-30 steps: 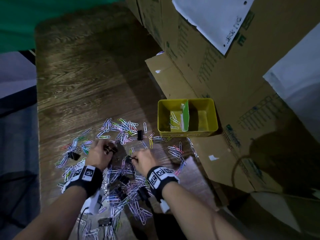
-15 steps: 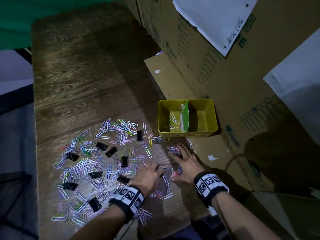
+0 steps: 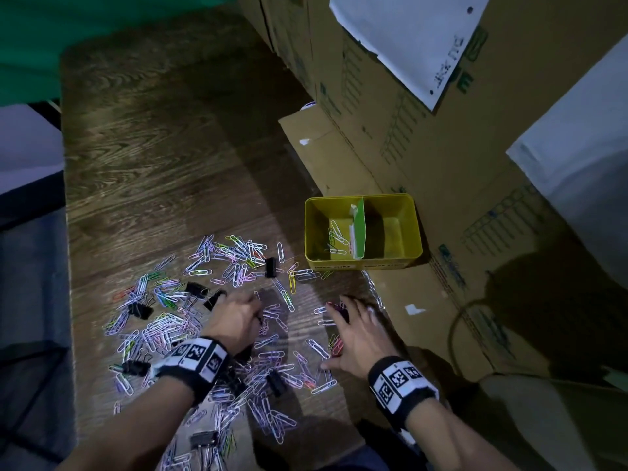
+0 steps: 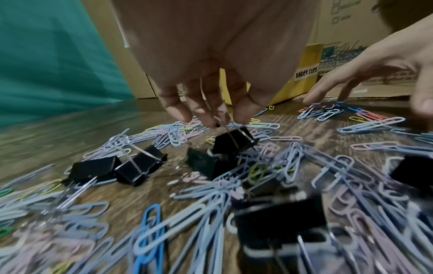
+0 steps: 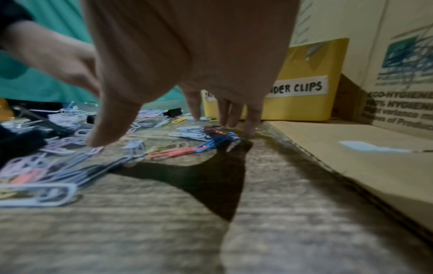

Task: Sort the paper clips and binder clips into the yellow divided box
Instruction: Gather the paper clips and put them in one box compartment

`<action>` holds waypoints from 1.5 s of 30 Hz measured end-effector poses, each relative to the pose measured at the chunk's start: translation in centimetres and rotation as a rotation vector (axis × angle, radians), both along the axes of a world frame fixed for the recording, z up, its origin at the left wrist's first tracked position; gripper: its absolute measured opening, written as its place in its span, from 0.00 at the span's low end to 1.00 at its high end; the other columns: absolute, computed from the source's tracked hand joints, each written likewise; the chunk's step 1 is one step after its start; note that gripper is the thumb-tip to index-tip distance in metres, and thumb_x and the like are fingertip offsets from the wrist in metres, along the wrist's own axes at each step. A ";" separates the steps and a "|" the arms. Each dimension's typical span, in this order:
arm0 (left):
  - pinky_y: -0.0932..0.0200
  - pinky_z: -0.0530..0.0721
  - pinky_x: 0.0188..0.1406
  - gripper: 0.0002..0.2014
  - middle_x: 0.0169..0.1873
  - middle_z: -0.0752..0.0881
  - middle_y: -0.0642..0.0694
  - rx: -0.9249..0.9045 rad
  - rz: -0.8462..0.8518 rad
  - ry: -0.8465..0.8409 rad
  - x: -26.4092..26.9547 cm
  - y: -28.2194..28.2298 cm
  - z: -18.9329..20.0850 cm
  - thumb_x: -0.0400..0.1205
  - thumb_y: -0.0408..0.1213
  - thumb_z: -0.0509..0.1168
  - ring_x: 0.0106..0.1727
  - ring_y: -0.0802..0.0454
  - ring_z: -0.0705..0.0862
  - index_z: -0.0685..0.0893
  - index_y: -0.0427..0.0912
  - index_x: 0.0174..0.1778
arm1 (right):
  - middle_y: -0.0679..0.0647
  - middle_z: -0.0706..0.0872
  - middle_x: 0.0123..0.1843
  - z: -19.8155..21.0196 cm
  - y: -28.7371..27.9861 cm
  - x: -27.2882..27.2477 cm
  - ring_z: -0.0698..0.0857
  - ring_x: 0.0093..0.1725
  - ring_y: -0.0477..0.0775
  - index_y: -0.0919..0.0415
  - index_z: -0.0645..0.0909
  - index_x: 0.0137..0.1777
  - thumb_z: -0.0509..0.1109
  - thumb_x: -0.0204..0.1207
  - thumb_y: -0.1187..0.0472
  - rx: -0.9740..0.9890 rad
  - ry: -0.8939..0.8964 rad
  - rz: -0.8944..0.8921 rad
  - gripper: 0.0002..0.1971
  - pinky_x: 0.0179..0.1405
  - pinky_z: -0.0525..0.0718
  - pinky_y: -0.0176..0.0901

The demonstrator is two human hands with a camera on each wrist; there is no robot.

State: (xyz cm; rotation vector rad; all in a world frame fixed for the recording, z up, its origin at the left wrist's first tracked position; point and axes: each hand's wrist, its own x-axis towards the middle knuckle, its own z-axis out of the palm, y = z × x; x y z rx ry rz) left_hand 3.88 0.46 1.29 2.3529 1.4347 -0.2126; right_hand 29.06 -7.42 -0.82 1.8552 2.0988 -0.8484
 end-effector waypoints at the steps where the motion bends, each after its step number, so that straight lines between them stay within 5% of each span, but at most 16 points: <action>1: 0.45 0.80 0.55 0.08 0.47 0.82 0.49 0.054 -0.018 -0.019 0.6 0.3 0.2 0.73 0.32 0.63 0.50 0.47 0.81 0.84 0.44 0.45 | 0.59 0.43 0.85 0.1 -0.2 -0.2 0.47 0.83 0.63 0.47 0.44 0.83 0.70 0.61 0.28 -0.007 -0.018 -0.020 0.56 0.82 0.49 0.62; 4: 0.40 0.74 0.66 0.17 0.63 0.78 0.44 0.027 -0.023 -0.064 4.1 1.3 0.7 0.76 0.34 0.60 0.65 0.45 0.76 0.80 0.42 0.62 | 0.58 0.45 0.85 0.1 -0.4 -0.7 0.50 0.83 0.63 0.49 0.46 0.83 0.71 0.65 0.33 0.005 -0.010 -0.043 0.53 0.81 0.50 0.60; 7: 0.40 0.61 0.77 0.28 0.79 0.61 0.41 -0.066 0.002 0.003 7.6 2.5 0.0 0.79 0.37 0.57 0.78 0.42 0.61 0.63 0.42 0.77 | 0.57 0.49 0.84 0.0 -0.5 -0.9 0.55 0.82 0.61 0.49 0.50 0.82 0.75 0.69 0.44 0.044 0.076 -0.031 0.48 0.80 0.56 0.53; 12: 0.40 0.40 0.79 0.28 0.82 0.42 0.41 -0.194 -0.032 0.202 9.5 1.7 -2.5 0.85 0.46 0.43 0.82 0.44 0.42 0.45 0.46 0.81 | 0.58 0.51 0.84 0.5 -0.5 -0.3 0.56 0.80 0.63 0.51 0.48 0.83 0.75 0.66 0.40 0.068 0.028 -0.143 0.52 0.80 0.60 0.55; 15: 0.41 0.35 0.77 0.28 0.81 0.41 0.42 -0.166 -0.124 0.253 9.2 -0.4 -2.8 0.86 0.49 0.40 0.82 0.44 0.40 0.43 0.43 0.81 | 0.60 0.56 0.82 0.2 -0.5 -0.4 0.59 0.78 0.63 0.55 0.50 0.83 0.73 0.69 0.39 0.066 -0.027 -0.133 0.49 0.79 0.60 0.53; 22: 0.43 0.67 0.74 0.26 0.76 0.64 0.39 -0.084 -0.285 0.053 6.9 -3.3 -2.6 0.82 0.52 0.52 0.74 0.41 0.65 0.64 0.46 0.75 | 0.58 0.60 0.80 0.1 -0.2 -0.6 0.67 0.76 0.58 0.55 0.57 0.82 0.72 0.74 0.50 0.056 0.102 -0.196 0.39 0.77 0.62 0.47; 26: 0.44 0.69 0.73 0.30 0.78 0.59 0.40 -0.093 -0.240 0.062 7.2 -3.1 -2.4 0.80 0.48 0.60 0.74 0.41 0.63 0.59 0.51 0.78 | 0.55 0.70 0.76 0.0 -0.1 -1.1 0.77 0.69 0.55 0.56 0.67 0.77 0.75 0.73 0.54 0.036 0.184 -0.211 0.34 0.68 0.74 0.43; 31: 0.50 0.69 0.72 0.23 0.73 0.68 0.43 -0.101 -0.194 -0.018 7.5 -3.5 -2.8 0.80 0.33 0.63 0.71 0.43 0.67 0.72 0.46 0.72 | 0.57 0.85 0.60 -0.3 -0.1 -1.4 0.87 0.52 0.52 0.56 0.75 0.70 0.69 0.78 0.65 0.005 0.188 -0.230 0.20 0.45 0.78 0.33; 34: 0.56 0.76 0.64 0.17 0.66 0.77 0.43 -0.104 -0.176 -0.079 6.9 -3.5 -3.4 0.81 0.28 0.61 0.65 0.43 0.76 0.77 0.43 0.66 | 0.58 0.87 0.56 -0.5 -0.1 -1.4 0.87 0.50 0.54 0.60 0.79 0.64 0.66 0.80 0.68 -0.022 0.208 -0.209 0.14 0.46 0.80 0.34; 40: 0.65 0.80 0.56 0.15 0.58 0.86 0.45 -0.206 0.042 -0.254 6.0 -2.6 -2.8 0.80 0.32 0.65 0.55 0.50 0.85 0.82 0.44 0.63 | 0.60 0.88 0.52 -0.1 0.0 -0.4 0.85 0.53 0.60 0.58 0.85 0.55 0.66 0.80 0.60 -0.049 0.352 -0.310 0.09 0.55 0.82 0.50; 43: 0.72 0.82 0.36 0.11 0.45 0.88 0.47 -0.288 0.241 -0.318 5.7 -2.4 -2.2 0.79 0.32 0.67 0.38 0.61 0.85 0.84 0.45 0.57 | 0.52 0.87 0.44 -0.1 -0.3 0.2 0.83 0.37 0.41 0.62 0.86 0.53 0.69 0.79 0.62 -0.076 0.450 -0.429 0.07 0.45 0.85 0.34; 45: 0.62 0.85 0.35 0.10 0.36 0.87 0.47 -0.343 0.365 -0.397 5.7 -2.2 -1.5 0.77 0.31 0.69 0.32 0.61 0.84 0.86 0.44 0.53 | 0.50 0.88 0.44 -0.3 -0.5 0.4 0.82 0.37 0.36 0.60 0.87 0.53 0.72 0.76 0.61 -0.073 0.483 -0.500 0.08 0.43 0.83 0.26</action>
